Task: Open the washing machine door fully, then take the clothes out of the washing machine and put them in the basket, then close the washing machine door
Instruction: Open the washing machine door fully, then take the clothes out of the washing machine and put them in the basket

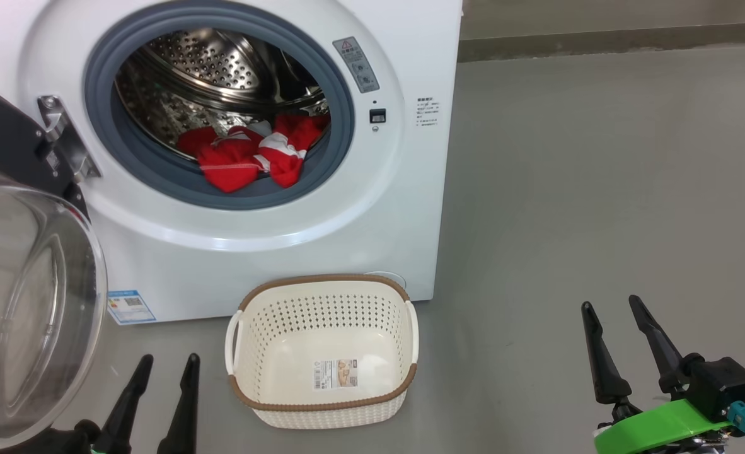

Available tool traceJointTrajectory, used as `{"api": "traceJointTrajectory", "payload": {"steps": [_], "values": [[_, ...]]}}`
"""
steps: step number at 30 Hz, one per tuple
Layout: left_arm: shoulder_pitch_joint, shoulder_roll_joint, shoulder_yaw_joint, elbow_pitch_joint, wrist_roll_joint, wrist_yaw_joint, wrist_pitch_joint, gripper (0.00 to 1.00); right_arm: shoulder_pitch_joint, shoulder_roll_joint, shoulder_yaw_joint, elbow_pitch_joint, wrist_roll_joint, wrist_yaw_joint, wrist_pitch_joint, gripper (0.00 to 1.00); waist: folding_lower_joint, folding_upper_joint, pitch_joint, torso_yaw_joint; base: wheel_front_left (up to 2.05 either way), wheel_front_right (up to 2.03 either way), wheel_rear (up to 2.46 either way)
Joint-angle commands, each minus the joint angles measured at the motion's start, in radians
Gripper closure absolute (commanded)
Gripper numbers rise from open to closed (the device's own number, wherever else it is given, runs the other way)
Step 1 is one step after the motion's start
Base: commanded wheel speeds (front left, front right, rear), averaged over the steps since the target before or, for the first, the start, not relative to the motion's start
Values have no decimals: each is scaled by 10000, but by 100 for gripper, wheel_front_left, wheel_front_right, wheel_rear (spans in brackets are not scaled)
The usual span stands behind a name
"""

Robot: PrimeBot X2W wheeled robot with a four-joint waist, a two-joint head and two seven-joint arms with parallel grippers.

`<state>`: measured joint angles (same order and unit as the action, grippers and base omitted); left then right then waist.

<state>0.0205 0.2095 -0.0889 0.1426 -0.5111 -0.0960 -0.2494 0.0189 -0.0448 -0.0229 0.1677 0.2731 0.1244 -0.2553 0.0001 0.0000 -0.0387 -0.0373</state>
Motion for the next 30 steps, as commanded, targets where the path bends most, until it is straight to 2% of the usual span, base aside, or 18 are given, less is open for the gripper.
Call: {"api": "traceJointTrajectory", "payload": {"steps": [1, 12, 24, 30], "values": [[-223, 247, 337, -303, 117, 82, -69, 0, -131, -54, 180, -293, -192, 63, -64, 0, -1, 0, 1, 32, 0, 0, 0], [-328, 279, 315, -655, 426, 356, -65, 0, -158, -54, 269, -252, -144, 63, -64, 0, -1, 0, 107, 228, 32, -32, 0], [-452, 101, 348, -744, 194, 279, -95, 0, -301, -54, 367, -164, -137, 63, -64, 0, -1, 0, 273, 291, 160, -160, 0], [-467, 106, 364, -695, 365, 554, -91, 0, -316, -54, 352, -176, -128, 63, -64, 0, -1, 0, 356, 312, 96, -96, 0]]}}
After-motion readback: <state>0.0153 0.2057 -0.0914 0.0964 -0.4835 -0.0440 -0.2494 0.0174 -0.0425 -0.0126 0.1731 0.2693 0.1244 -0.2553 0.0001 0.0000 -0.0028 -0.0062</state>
